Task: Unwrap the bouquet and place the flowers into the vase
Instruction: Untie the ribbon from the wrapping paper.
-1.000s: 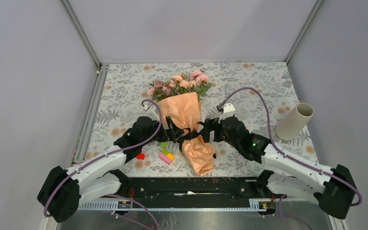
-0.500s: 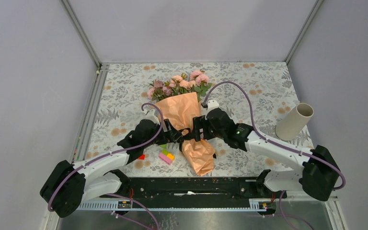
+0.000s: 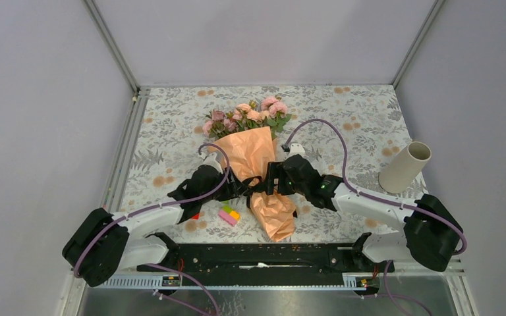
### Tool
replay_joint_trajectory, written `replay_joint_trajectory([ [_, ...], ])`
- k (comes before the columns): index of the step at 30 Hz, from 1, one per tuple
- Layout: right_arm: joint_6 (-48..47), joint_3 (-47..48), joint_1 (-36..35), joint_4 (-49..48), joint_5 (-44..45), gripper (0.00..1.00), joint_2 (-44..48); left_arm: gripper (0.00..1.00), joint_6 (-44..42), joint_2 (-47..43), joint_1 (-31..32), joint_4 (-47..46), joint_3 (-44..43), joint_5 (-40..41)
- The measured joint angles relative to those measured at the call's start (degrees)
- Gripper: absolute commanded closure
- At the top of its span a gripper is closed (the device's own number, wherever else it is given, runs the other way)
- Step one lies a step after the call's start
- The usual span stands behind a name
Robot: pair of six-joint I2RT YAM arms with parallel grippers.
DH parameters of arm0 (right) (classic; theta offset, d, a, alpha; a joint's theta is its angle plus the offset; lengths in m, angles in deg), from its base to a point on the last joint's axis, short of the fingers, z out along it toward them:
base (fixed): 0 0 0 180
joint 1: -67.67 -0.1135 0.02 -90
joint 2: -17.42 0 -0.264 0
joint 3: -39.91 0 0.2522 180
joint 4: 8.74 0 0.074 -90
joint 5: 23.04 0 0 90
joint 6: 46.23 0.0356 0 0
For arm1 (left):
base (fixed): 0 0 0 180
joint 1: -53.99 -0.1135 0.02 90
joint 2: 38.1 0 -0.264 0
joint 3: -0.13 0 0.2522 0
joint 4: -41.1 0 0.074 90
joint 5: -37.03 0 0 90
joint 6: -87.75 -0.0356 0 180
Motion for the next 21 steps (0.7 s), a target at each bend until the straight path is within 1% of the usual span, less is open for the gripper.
replay_joint_trajectory([
  [1,0.20,-0.15,0.00,-0.44,0.04,0.20,-0.09,0.64,0.13,0.42,0.17,-0.15,0.00,-0.02],
  [2,0.28,-0.20,0.00,-0.87,0.09,0.20,-0.24,0.71,0.39,0.70,0.31,-0.31,0.00,-0.09],
  [4,0.39,-0.20,0.00,-2.10,0.33,0.24,-0.79,0.81,0.28,1.27,0.66,-0.85,0.00,-0.11],
  [10,0.20,-0.20,0.00,-3.37,0.44,0.39,-2.62,0.94,0.44,1.60,1.75,-1.53,-0.31,0.02],
  [13,0.24,-0.42,0.00,-4.00,0.50,0.42,-2.60,1.00,0.50,1.36,2.64,-1.27,-0.81,0.33],
  [16,0.22,-1.14,0.00,-4.37,0.94,0.42,-1.97,1.00,0.44,0.52,3.48,-0.07,-1.70,0.72],
  [18,0.04,-1.38,0.00,-3.93,1.49,0.40,-1.05,1.00,0.15,-0.13,3.98,1.68,-2.99,0.98],
  [19,-0.17,-1.38,0.00,-3.56,1.79,0.37,-0.42,1.00,-0.11,-0.46,4.24,2.56,-3.89,1.31],
  [21,-0.76,-1.40,0.00,-2.71,2.51,0.27,1.33,1.00,-0.70,-0.87,4.74,4.31,-5.95,1.99],
])
